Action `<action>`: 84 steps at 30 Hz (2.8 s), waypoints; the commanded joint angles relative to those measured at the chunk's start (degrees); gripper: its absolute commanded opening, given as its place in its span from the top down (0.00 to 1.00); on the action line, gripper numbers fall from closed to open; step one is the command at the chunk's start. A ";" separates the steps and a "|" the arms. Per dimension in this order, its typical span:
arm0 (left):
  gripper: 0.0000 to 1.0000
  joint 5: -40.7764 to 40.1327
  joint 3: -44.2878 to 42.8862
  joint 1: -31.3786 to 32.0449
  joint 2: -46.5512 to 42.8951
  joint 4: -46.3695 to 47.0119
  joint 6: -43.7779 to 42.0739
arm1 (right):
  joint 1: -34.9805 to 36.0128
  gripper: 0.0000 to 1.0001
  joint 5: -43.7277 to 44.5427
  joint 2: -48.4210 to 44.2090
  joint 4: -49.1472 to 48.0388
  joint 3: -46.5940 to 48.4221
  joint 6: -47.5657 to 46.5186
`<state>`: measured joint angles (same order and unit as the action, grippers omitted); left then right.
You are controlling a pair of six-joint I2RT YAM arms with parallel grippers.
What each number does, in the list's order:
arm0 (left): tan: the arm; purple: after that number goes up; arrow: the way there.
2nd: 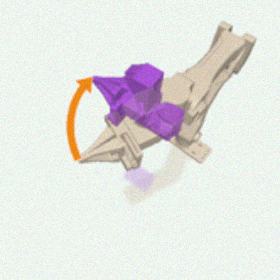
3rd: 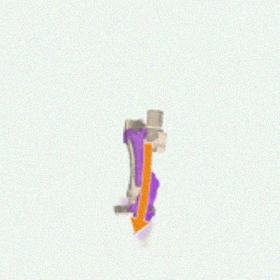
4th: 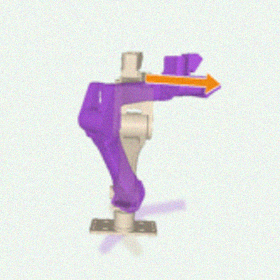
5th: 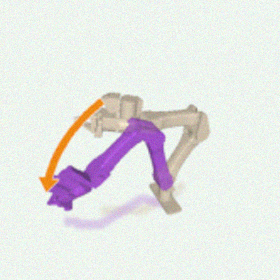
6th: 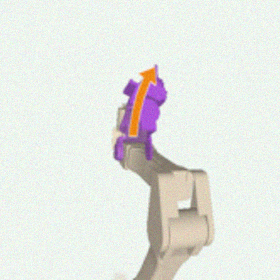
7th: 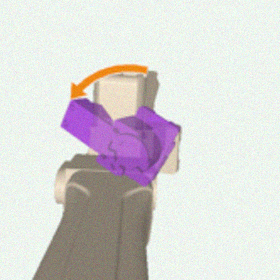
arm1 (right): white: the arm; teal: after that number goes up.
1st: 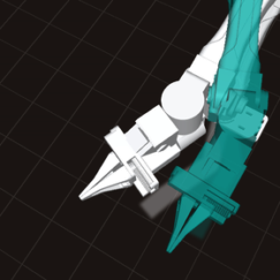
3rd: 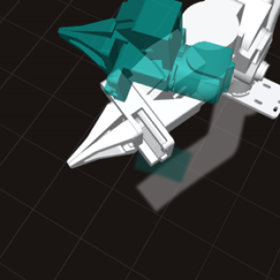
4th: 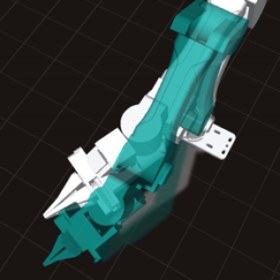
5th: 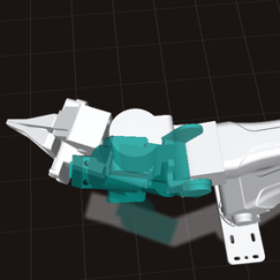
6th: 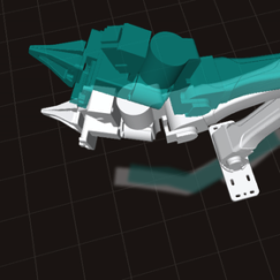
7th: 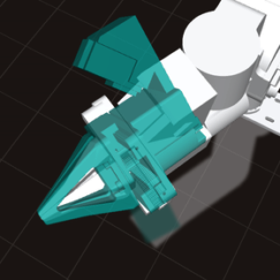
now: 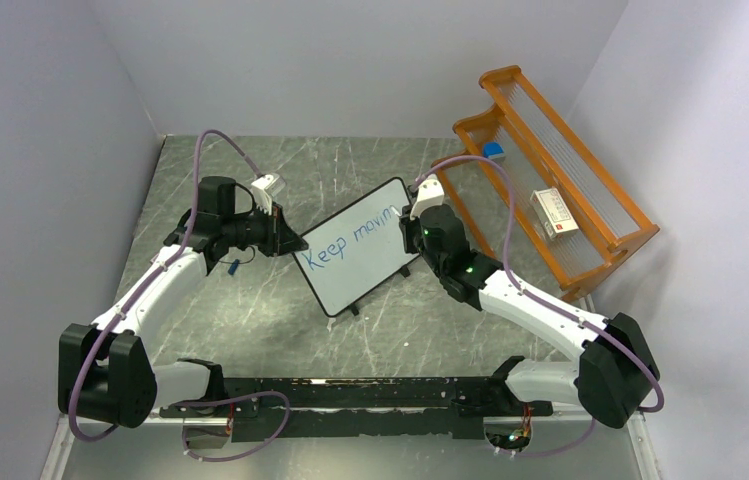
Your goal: Write a sentence on the whiteboard
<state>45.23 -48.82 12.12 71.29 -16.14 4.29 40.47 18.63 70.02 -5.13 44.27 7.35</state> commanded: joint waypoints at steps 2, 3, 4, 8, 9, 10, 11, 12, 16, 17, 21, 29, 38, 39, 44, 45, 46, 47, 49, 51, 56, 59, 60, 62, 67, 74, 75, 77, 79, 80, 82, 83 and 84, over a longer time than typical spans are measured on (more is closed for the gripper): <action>0.95 -7.43 0.92 0.62 2.19 -4.50 -3.42 | -0.31 1.00 -1.20 -0.46 1.50 0.14 0.72; 0.95 -7.44 0.98 0.62 2.17 -4.46 -3.42 | -0.30 1.00 -1.15 -0.73 1.74 -0.08 0.80; 0.95 -7.45 1.00 0.62 2.19 -4.43 -3.34 | -0.30 1.00 -1.14 -0.88 1.97 -0.37 0.98; 0.95 -7.57 1.00 0.62 2.10 -4.43 -3.33 | -0.30 1.00 -1.23 -1.32 2.89 -1.04 1.21; 0.95 -7.61 1.00 0.62 2.12 -4.47 -3.37 | -0.30 1.00 -1.23 -1.49 3.01 -1.22 1.30; 0.95 -7.54 1.00 0.62 2.10 -4.43 -3.33 | -0.30 1.00 -1.11 -1.64 3.11 -1.40 1.34; 0.95 -7.53 1.00 0.62 2.10 -4.43 -3.33 | -0.30 1.00 -1.06 -1.76 3.19 -1.54 1.42; 0.95 -7.57 1.05 0.62 2.10 -4.43 -3.33 | -0.30 1.00 -0.98 -1.81 3.33 -1.60 1.48; 0.95 -7.52 1.00 0.62 2.10 -4.50 -3.41 | -0.30 1.00 -0.26 -1.90 3.73 -1.90 1.57; 0.95 -7.53 1.00 0.62 2.10 -4.51 -3.42 | -0.34 1.00 0.00 -1.84 3.61 -1.97 1.53; 0.95 -7.40 1.00 0.62 2.01 -4.43 -3.42 | -0.32 1.00 0.89 -1.43 2.90 -1.78 1.45; 0.95 -7.39 1.02 0.58 2.01 -4.42 -3.42 | -0.38 1.00 1.92 -0.09 1.24 -0.53 1.13; 0.95 -7.20 0.92 0.62 2.10 -4.42 -3.42 | -0.52 1.00 2.24 0.47 -0.49 0.52 0.57; 0.95 -7.22 0.93 0.62 2.15 -4.35 -3.42 | -0.48 1.00 2.16 0.54 -0.62 0.69 0.49; 0.95 -7.24 0.92 0.62 2.19 -4.43 -3.47 | -0.51 1.00 2.20 0.83 -0.94 1.32 0.42; 0.95 -7.18 0.92 0.62 2.19 -4.38 -3.42 | -0.48 1.00 2.34 0.82 -0.98 1.34 0.39; 0.95 -7.22 0.99 0.62 2.18 -4.41 -3.42 | -0.48 1.00 2.31 0.82 -1.09 1.30 0.40; 0.95 -7.30 0.93 0.58 2.19 -4.42 -3.44 | -0.48 1.00 2.37 0.82 -1.19 1.33 0.46; 0.95 -7.27 0.92 0.62 2.15 -4.43 -3.42 | -0.49 1.00 2.33 0.74 -1.20 1.34 0.47; 0.95 -7.41 0.92 0.62 2.10 -4.43 -3.42 | -0.56 1.00 2.48 0.81 -1.13 1.43 0.39; 0.95 -7.47 0.99 0.62 2.01 -4.43 -3.42 | -0.62 1.00 3.07 0.73 -1.32 1.18 0.64; 0.95 -7.44 0.96 0.62 2.03 -4.43 -3.42 | -0.72 1.00 2.55 0.86 -1.17 1.24 0.56; 0.95 -7.44 0.96 0.62 2.02 -4.43 -3.42 | -0.72 1.00 2.35 0.97 -1.00 1.33 0.53; 0.95 -7.53 0.92 0.62 2.01 -4.43 -3.42 | -0.68 1.00 1.93 1.02 -0.48 1.39 0.62; 0.95 -7.65 0.92 0.62 2.10 -4.51 -3.42 | -0.66 1.00 1.17 0.30 0.79 0.24 1.32; 0.95 -7.71 0.92 0.62 2.01 -4.51 -3.42 | -0.65 1.00 0.53 -0.56 2.54 -1.32 2.08; 0.95 -7.78 0.92 0.62 2.01 -4.51 -3.42 | -0.72 1.00 0.46 -0.70 2.71 -1.49 2.15; 0.95 -7.75 0.92 0.62 2.01 -4.52 -3.42 | -0.67 1.00 0.36 -0.99 3.06 -1.79 2.34; 0.95 -7.87 0.92 0.62 2.01 -4.51 -3.42 | -0.66 1.00 0.27 -1.32 3.51 -2.05 2.48; 0.95 -7.81 0.92 0.62 1.97 -4.51 -3.42 | -0.65 1.00 0.34 -1.43 3.76 -2.15 2.55; 0.95 -7.87 0.92 0.62 2.01 -4.56 -3.40 | -0.66 1.00 0.44 -1.83 3.96 -2.55 2.66; 0.95 -7.83 0.92 0.62 2.01 -4.53 -3.41 | -0.68 1.00 0.40 -1.96 4.06 -2.67 2.74; 0.95 -7.80 0.92 0.62 2.01 -4.56 -3.42 | -0.66 1.00 0.36 -2.06 4.22 -2.77 2.80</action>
<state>45.17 -48.84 12.23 71.31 -16.21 4.32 40.18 19.55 69.23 -2.00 42.61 9.23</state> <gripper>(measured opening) 0.105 0.150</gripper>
